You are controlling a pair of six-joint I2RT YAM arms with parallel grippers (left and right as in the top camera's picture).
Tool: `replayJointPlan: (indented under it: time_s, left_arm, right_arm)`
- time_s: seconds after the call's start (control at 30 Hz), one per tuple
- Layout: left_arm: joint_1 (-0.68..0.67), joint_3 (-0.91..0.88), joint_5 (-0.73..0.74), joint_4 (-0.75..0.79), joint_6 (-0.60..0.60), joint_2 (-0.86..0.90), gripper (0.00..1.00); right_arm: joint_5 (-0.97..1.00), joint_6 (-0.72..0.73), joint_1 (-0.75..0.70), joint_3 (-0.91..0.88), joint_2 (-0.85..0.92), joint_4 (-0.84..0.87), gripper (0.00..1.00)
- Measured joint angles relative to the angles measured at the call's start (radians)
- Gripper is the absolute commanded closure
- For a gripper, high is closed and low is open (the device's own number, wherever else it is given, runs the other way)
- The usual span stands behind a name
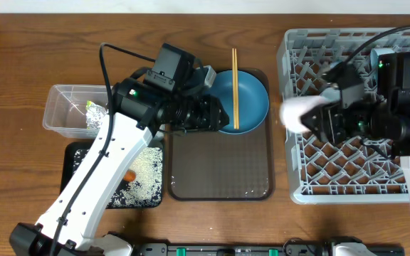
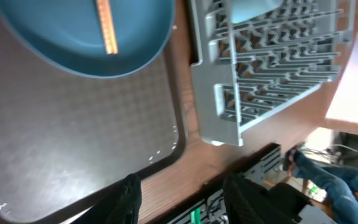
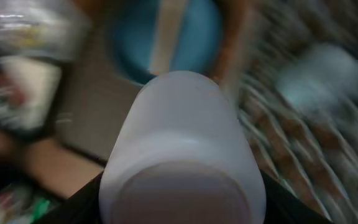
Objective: Sort waste into correct bins and load items into the dishwasher rack
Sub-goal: 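Carry the pink cup with the right gripper over the dish rack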
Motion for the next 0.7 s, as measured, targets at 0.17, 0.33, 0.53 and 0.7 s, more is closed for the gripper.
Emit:
replayJointPlan:
  time_s: [0.17,0.33,0.53,0.7]
  left_arm:
    - [0.0,0.0,-0.022,-0.026,0.0,0.0,0.54]
    - [0.0,0.0,-0.025,-0.037,0.0,0.0,0.54]
    - [0.0,0.0,-0.025,-0.047,0.0,0.0,0.54]
    - [0.0,0.0,-0.025,-0.047,0.0,0.0,0.54]
  right_arm:
    - [0.274,0.178,0.0,0.0,0.0,-0.079,0.76]
    - [0.419,0.261,-0.001,-0.014,0.0,-0.086,0.75]
    - [0.476,0.29,-0.029,-0.097,0.003,-0.06,0.75]
    - [0.484,0.298,-0.065,-0.159,0.017,-0.032,0.75]
